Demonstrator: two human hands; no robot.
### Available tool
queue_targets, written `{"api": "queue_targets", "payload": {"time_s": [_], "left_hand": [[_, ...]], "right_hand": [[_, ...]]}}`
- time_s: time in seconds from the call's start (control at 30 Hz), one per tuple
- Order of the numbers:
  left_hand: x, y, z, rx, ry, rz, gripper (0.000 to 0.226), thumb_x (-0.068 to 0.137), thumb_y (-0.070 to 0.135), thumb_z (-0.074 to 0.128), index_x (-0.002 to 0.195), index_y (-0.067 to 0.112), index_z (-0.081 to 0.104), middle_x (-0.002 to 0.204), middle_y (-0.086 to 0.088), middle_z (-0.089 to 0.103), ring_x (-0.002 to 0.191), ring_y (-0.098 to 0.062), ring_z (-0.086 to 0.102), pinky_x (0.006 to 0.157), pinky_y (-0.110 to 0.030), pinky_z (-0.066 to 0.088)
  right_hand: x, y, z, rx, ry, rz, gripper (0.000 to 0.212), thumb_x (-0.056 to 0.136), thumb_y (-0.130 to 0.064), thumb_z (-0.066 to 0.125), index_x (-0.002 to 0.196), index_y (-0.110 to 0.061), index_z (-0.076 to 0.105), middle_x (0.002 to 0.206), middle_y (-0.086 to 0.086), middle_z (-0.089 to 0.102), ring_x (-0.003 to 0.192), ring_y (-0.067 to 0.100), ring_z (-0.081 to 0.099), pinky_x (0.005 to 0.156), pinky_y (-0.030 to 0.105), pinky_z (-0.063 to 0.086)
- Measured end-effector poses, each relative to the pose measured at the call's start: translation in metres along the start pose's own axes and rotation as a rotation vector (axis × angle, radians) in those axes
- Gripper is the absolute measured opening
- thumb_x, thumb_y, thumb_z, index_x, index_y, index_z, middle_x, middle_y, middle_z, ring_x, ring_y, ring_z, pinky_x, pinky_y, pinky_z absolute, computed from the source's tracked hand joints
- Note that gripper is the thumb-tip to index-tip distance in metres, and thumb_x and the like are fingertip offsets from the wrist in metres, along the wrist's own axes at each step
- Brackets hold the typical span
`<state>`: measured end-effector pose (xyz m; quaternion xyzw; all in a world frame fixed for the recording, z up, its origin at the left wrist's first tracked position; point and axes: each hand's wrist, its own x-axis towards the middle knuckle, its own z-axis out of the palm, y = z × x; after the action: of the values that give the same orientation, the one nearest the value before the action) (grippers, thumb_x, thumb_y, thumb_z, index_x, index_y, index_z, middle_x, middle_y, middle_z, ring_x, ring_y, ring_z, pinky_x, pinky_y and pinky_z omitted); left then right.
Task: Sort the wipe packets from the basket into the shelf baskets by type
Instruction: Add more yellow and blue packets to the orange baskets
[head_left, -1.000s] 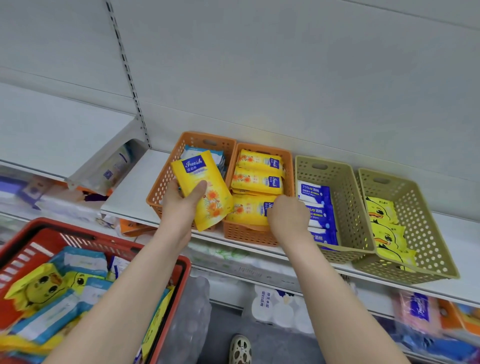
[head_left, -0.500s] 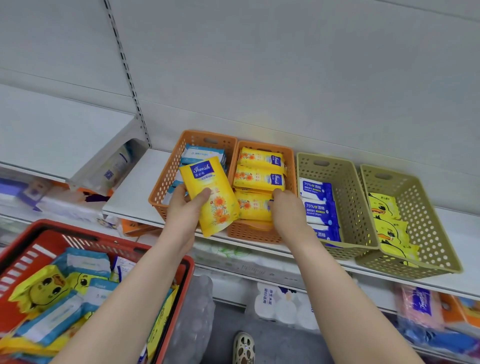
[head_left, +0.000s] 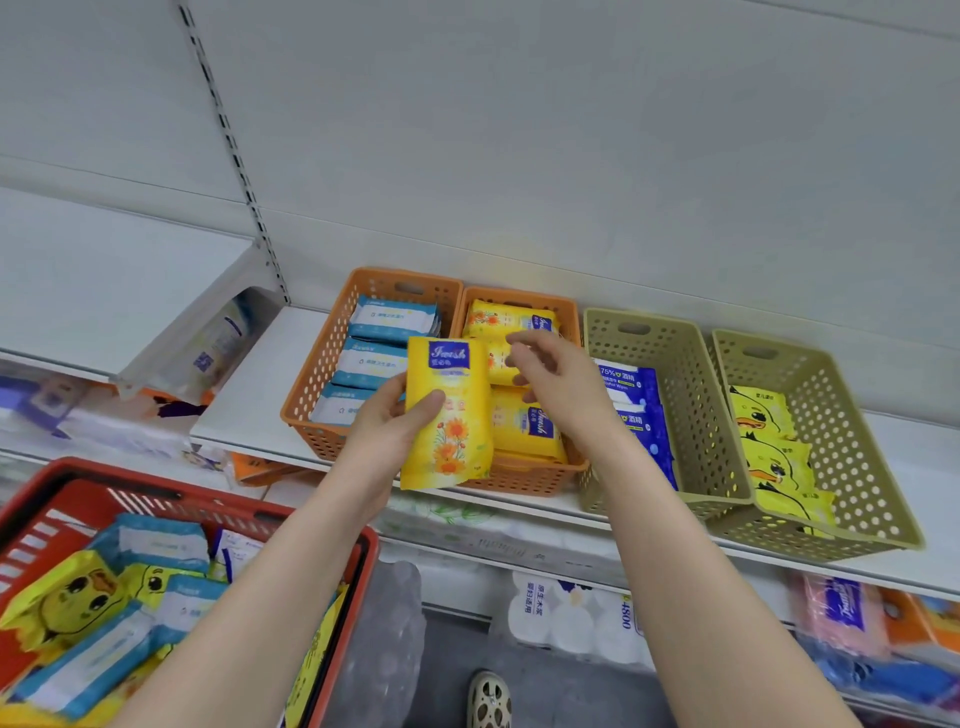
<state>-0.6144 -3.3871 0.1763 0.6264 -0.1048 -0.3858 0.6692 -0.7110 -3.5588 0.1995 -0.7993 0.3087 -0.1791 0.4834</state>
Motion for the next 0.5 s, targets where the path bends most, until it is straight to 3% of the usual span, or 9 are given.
{"api": "queue_targets", "payload": {"time_s": [0.13, 0.23, 0.37, 0.5], "left_hand": [[0.006, 0.001, 0.017, 0.056, -0.104, -0.016, 0.033, 0.095, 0.021, 0.063, 0.127, 0.024, 0.060, 0.116, -0.006, 0.072, 0.104, -0.026, 0.071, 0.091, -0.049, 0.056], [0.012, -0.001, 0.025, 0.095, -0.127, 0.010, 0.030, 0.095, 0.020, 0.063, 0.125, 0.025, 0.063, 0.112, -0.001, 0.074, 0.103, -0.022, 0.071, 0.088, -0.044, 0.057], [0.022, -0.005, 0.028, 0.267, -0.036, 0.116, 0.040, 0.092, 0.018, 0.067, 0.131, 0.023, 0.060, 0.118, 0.003, 0.069, 0.107, -0.015, 0.066, 0.094, -0.038, 0.054], [0.040, 0.001, 0.033, 0.507, 0.081, 0.310, 0.042, 0.092, 0.014, 0.066, 0.133, 0.022, 0.057, 0.123, 0.009, 0.061, 0.103, -0.001, 0.057, 0.086, -0.017, 0.046]], "right_hand": [[0.009, -0.004, -0.012, 0.110, -0.281, 0.091, 0.035, 0.089, -0.041, 0.067, 0.121, -0.030, 0.062, 0.111, 0.002, 0.067, 0.095, 0.018, 0.069, 0.070, 0.030, 0.059], [0.016, 0.009, -0.019, 0.176, -0.276, 0.198, 0.037, 0.083, -0.032, 0.076, 0.116, -0.022, 0.064, 0.108, 0.014, 0.070, 0.084, 0.030, 0.068, 0.070, 0.037, 0.057], [0.025, 0.021, -0.038, 0.356, -0.091, 0.294, 0.034, 0.084, -0.019, 0.076, 0.113, -0.010, 0.062, 0.104, 0.010, 0.070, 0.077, 0.017, 0.069, 0.057, 0.025, 0.055], [0.046, 0.030, -0.056, 0.471, 0.249, 0.321, 0.015, 0.090, -0.009, 0.068, 0.099, -0.009, 0.056, 0.098, 0.009, 0.063, 0.070, 0.016, 0.068, 0.058, 0.026, 0.059]]}}
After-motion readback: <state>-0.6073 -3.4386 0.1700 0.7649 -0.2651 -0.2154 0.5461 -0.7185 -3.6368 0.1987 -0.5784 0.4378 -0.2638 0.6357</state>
